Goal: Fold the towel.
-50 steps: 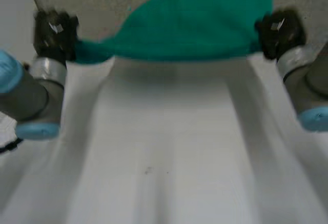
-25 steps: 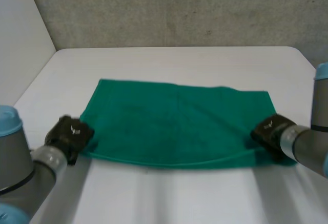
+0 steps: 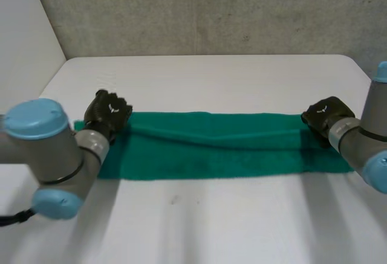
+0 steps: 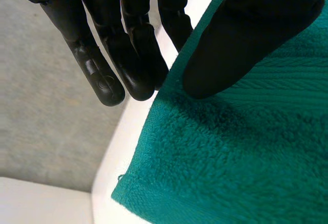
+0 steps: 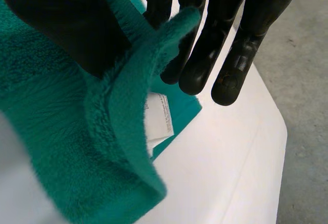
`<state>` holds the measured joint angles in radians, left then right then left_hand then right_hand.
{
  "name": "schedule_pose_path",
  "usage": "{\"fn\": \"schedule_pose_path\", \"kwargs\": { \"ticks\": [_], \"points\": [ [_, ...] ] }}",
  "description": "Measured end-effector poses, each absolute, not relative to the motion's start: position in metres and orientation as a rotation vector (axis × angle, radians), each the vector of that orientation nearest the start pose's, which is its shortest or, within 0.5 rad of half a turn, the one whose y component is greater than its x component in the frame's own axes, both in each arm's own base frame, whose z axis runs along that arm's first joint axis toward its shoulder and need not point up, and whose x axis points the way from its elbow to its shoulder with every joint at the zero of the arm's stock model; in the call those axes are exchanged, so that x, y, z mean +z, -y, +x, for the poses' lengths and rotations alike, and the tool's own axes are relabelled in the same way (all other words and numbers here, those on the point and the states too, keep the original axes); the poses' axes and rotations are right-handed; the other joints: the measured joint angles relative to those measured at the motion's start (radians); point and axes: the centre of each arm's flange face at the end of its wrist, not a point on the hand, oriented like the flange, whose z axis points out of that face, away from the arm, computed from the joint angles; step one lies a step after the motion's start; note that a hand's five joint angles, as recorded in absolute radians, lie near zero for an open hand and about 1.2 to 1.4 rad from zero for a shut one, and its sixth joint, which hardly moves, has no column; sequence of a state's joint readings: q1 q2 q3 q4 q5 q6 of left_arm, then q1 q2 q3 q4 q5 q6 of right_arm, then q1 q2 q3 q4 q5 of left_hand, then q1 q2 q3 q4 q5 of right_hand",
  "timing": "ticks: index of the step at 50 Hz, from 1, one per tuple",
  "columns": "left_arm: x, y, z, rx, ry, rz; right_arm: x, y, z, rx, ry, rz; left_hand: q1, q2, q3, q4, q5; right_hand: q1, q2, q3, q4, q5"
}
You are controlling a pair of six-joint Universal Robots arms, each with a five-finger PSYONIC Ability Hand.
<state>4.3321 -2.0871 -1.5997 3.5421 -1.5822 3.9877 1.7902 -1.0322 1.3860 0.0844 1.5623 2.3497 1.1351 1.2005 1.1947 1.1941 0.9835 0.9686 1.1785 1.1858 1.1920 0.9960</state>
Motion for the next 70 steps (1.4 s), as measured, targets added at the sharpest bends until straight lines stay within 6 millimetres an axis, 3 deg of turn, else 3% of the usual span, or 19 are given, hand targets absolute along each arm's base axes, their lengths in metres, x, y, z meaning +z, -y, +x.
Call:
{"fn": "schedule_pose_path", "kwargs": {
  "ticks": [1, 5, 7, 10, 16, 19, 23, 28, 33, 34, 36, 48, 60, 69, 70],
  "points": [
    [0.155, 0.306, -0.262, -1.820, -1.778, 1.238, 0.171, 0.334, 0.210, -1.793, -2.563, -1.428, 0.000, 0.000, 0.000, 0.000, 0.000, 0.000, 0.000, 0.000, 0.000, 0.000],
    [0.135, 0.337, -0.277, -1.882, -1.715, 1.212, 0.157, 0.357, 0.214, -1.832, -2.568, -1.370, 0.000, 0.000, 0.000, 0.000, 0.000, 0.000, 0.000, 0.000, 0.000, 0.000],
    [0.135, 0.337, -0.277, -1.882, -1.715, 1.212, 0.157, 0.357, 0.214, -1.832, -2.568, -1.370, 0.000, 0.000, 0.000, 0.000, 0.000, 0.000, 0.000, 0.000, 0.000, 0.000],
    [0.116, 0.361, -0.289, -1.914, -1.685, 1.209, 0.144, 0.376, 0.216, -1.854, -2.596, -1.348, 0.000, 0.000, 0.000, 0.000, 0.000, 0.000, 0.000, 0.000, 0.000, 0.000],
    [0.103, 0.377, -0.301, -1.969, -1.649, 1.251, 0.137, 0.387, 0.219, -1.866, -2.617, -1.344, 0.000, 0.000, 0.000, 0.000, 0.000, 0.000, 0.000, 0.000, 0.000, 0.000],
    [0.102, 0.380, -0.304, -1.993, -1.632, 1.267, 0.135, 0.389, 0.220, -1.868, -2.619, -1.344, 0.000, 0.000, 0.000, 0.000, 0.000, 0.000, 0.000, 0.000, 0.000, 0.000],
    [0.104, 0.383, -0.309, -2.043, -1.589, 1.281, 0.135, 0.393, 0.222, -1.885, -2.609, -1.341, 0.000, 0.000, 0.000, 0.000, 0.000, -0.157, -0.236, -0.245, -0.249, -0.206],
    [0.106, 0.387, -0.312, -2.079, -1.553, 1.278, 0.139, 0.396, 0.223, -1.911, -2.586, -1.331, 0.000, 0.000, 0.000, 0.000, 0.000, -0.187, -0.272, -0.292, -0.295, -0.251],
    [0.106, 0.387, -0.312, -2.083, -1.549, 1.274, 0.140, 0.397, 0.225, -1.917, -2.570, -1.333, 0.000, 0.000, 0.000, 0.000, 0.000, -0.119, -0.186, -0.196, -0.208, -0.188],
    [0.105, 0.387, -0.312, -2.081, -1.551, 1.272, 0.138, 0.397, 0.225, -1.912, -2.559, -1.339, 0.000, 0.000, 0.000, 0.000, 0.000, -0.011, -0.054, -0.065, -0.071, -0.073],
    [0.105, 0.387, -0.312, -2.080, -1.552, 1.271, 0.137, 0.398, 0.226, -1.909, -2.550, -1.344, 0.000, 0.000, 0.000, 0.000, 0.000, 0.019, 0.001, -0.006, -0.008, -0.018],
    [0.110, 0.388, -0.312, -2.089, -1.542, 1.262, 0.135, 0.403, 0.232, -1.908, -2.462, -1.360, 0.000, 0.000, 0.000, 0.000, 0.000, 0.019, 0.003, 0.000, 0.000, -0.006],
    [0.118, 0.401, -0.316, -2.134, -1.498, 1.214, 0.157, 0.441, 0.224, -2.200, -2.341, -1.034, 0.000, 0.000, 0.000, 0.000, 0.000, 0.019, 0.003, 0.000, 0.000, -0.005],
    [0.115, 0.406, -0.317, -2.147, -1.485, 1.205, 0.149, 0.449, 0.220, -2.233, -2.338, -0.997, 0.000, 0.000, 0.000, 0.000, 0.000, 0.019, 0.003, 0.000, 0.001, -0.005],
    [0.113, 0.406, -0.317, -2.152, -1.483, 1.209, 0.145, 0.449, 0.220, -2.222, -2.347, -1.001, 0.000, 0.000, 0.000, 0.000, 0.000, -0.086, -0.118, -0.123, -0.125, -0.115]
  ]
}}
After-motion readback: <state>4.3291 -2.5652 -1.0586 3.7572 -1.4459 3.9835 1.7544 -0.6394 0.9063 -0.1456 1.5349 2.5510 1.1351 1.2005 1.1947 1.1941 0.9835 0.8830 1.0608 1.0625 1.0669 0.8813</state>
